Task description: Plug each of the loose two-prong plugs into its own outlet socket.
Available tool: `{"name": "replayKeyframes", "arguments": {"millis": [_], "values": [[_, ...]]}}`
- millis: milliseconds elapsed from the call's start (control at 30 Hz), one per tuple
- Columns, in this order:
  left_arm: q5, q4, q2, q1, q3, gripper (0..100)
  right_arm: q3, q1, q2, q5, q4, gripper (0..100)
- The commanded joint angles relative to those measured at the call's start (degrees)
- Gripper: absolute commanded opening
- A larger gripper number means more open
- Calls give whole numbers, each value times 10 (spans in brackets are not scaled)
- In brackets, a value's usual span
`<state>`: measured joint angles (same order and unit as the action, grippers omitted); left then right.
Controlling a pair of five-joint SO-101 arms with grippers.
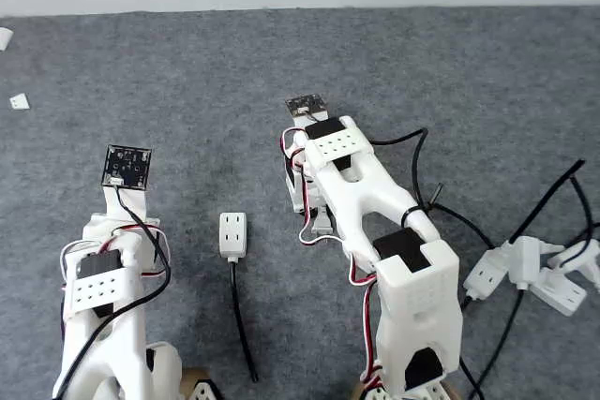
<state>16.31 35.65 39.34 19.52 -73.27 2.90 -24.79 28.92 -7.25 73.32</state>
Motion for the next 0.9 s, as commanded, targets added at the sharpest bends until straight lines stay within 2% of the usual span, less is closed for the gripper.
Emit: {"name": "replayKeyframes", "arguments": {"millis": [0, 300, 433, 600, 867], "values": [[4, 0, 13, 2, 7, 15, 14, -11, -22, 4, 12, 102], [4, 0, 13, 3, 7, 15, -17, -8, -50, 7, 0, 99], [4, 0, 13, 3, 7, 15, -17, 1, -38, 7, -16, 8], [4, 1, 13, 3, 7, 15, -13, 21, -35, 6, -12, 8], [4, 45, -39, -18, 52, 15, -47, -24, -193, 7, 26, 8]]}}
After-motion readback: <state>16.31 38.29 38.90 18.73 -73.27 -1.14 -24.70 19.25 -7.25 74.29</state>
